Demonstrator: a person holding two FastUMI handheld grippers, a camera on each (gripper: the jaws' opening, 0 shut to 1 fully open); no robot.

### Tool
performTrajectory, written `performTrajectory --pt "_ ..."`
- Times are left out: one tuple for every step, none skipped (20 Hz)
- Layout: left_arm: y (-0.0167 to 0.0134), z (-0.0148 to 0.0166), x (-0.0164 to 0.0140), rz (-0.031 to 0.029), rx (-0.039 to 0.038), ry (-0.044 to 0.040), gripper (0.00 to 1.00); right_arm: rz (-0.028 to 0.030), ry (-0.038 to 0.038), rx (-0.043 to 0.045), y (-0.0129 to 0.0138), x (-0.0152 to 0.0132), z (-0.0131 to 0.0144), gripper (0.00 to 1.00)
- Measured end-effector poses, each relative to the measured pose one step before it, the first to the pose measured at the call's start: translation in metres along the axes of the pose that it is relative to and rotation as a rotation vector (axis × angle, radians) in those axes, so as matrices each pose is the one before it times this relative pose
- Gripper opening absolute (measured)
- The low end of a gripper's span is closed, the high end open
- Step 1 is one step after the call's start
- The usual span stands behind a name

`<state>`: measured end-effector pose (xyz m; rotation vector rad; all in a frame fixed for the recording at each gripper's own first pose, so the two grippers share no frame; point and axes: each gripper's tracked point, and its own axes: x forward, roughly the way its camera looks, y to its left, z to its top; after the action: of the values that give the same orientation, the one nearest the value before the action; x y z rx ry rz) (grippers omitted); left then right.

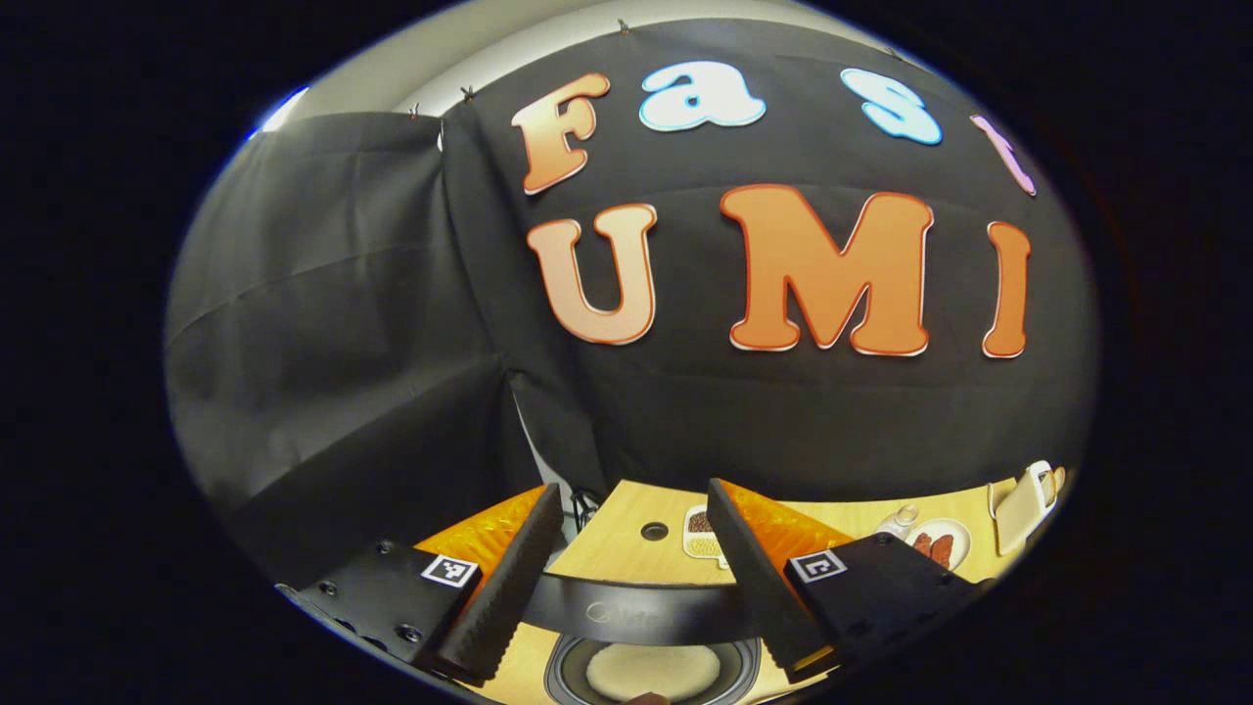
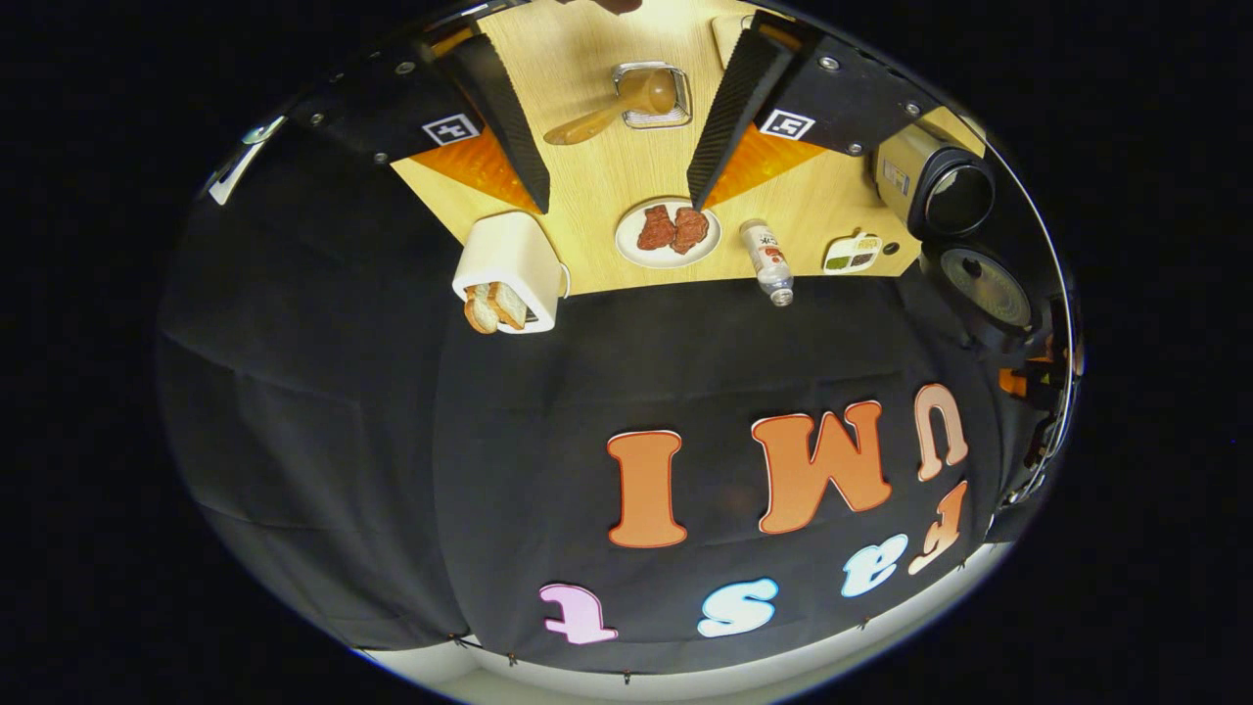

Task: Close the left gripper, press the button to open the rice cooker; take a wooden spoon from the chopstick holder with the right hand, scoop a spoonful of rice and pour it into the rice cooker, then put the wooden spoon back into the chopstick holder.

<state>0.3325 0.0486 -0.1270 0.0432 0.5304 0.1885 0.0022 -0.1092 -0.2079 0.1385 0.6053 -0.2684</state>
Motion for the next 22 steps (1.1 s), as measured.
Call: performTrajectory --pt "0.00073 -0.01373 0.00453 -0.00218 -0.01783 0.05241 0.95 0.00473 0.00042 -0.00261 0.00283 -0.00181 0.00192 0.88" --pt "0.00358 0.00153 0.0018 0.00455 -0.00412 -0.0127 0.95 0.00132 -0.00085 -0.00352 0.00253 -0.00123 0.00213 0.89" --pt "-0.0014 -0.00614 -0.00015 -0.00423 0.00161 0.03523 0.96 0.00434 -0.00105 -0.00123 0.00201 -0.00113 0.00114 0.89" --pt "-0.00133 -0.00105 0.00042 -0.00963 -0.00052 -0.00527 0.97 0.00328 0.00433 -0.00137 0.00268 0.0 -0.00094 0.89" --pt "0.00047 -0.00856 -0.00241 0.00206 0.00017 0.03469 0.98 0.00637 0.00454 0.00029 0.00369 0.00048 -0.00099 0.88" --pt "0.00322 -0.00773 -0.0003 0.00716 0.00693 0.01518 0.99 0.00888 -0.00146 0.00015 0.00376 -0.00065 0.00125 0.88" --pt "0.00198 -0.0066 -0.00397 -0.00447 0.00428 0.00925 1.0 0.0103 0.00001 -0.00139 0.00499 0.00042 0.00042 0.88" --pt "0.00043 -0.01265 -0.0086 -0.00037 0.00141 0.02239 0.99 0.01517 0.00023 -0.00343 0.00626 -0.00037 -0.00109 0.89" --pt "-0.00233 -0.01521 -0.00598 -0.00901 0.00194 0.01902 0.99 0.00825 -0.00019 -0.00554 0.0047 0.00061 0.00023 0.89" --pt "-0.00373 -0.01687 -0.00399 -0.01027 0.00985 0.03263 0.99 0.01179 -0.00156 -0.00454 0.00386 0.00089 0.00054 0.88" --pt "-0.00152 -0.01751 -0.00358 -0.0091 -0.0033 0.0392 0.99 0.00945 0.0033 -0.00258 0.00518 0.00279 -0.00036 0.88" --pt "0.00105 -0.02124 -0.00158 -0.00749 -0.00558 0.05116 0.99 0.01378 0.00618 0.00153 0.00434 0.00099 -0.00155 0.88" --pt "0.00042 -0.01678 0.00048 -0.00274 0.00327 0.02814 0.98 0.01202 0.00552 0.00195 0.00575 0.00239 -0.0018 0.88" --pt "0.00103 -0.01296 0.00016 0.00312 0.01807 0.01563 0.98 0.01213 0.00344 0.00167 0.00397 0.00119 -0.00133 0.88" --pt "-0.002 -0.00984 0.00094 -0.00819 0.00499 0.01025 0.96 0.01287 0.00089 -0.00144 0.00511 0.00122 -0.00092 0.88" --pt "0.00058 -0.0125 0.00491 -0.0065 -0.00928 0.03207 0.95 0.00741 0.00301 -0.00353 0.00273 0.00189 -0.00269 0.89" --pt "-0.0009 -0.0161 0.00209 -0.00676 -0.01645 0.03955 1.0 0.0108 0.00409 -0.00322 0.00413 0.002 -0.00205 0.89" --pt "-0.00069 -0.01439 0.00586 -0.00658 -0.00522 0.03481 0.96 0.00497 0.00226 -0.00491 0.00124 0.00151 -0.00138 0.88" --pt "0.0003 -0.01969 0.00514 -0.00929 -0.00902 0.06473 0.97 0.01107 -0.00244 -0.00153 0.003 0.00074 0.0002 0.89" --pt "0.00054 -0.0152 0.00894 -0.01158 -0.01204 0.04658 1.0 0.00606 0.00054 0.00081 0.0013 0.0008 -0.00062 0.89" --pt "-0.00128 -0.01271 0.00384 -0.00946 -0.01444 0.06643 0.98 0.00674 0.00233 0.00305 0.0007 0.00117 0.00004 0.88" --pt "0.00237 0.01683 0.00915 -0.00108 0.01422 -0.06113 0.98 0.00731 0.00113 0.00189 0.00175 0.00052 -0.00066 0.88"
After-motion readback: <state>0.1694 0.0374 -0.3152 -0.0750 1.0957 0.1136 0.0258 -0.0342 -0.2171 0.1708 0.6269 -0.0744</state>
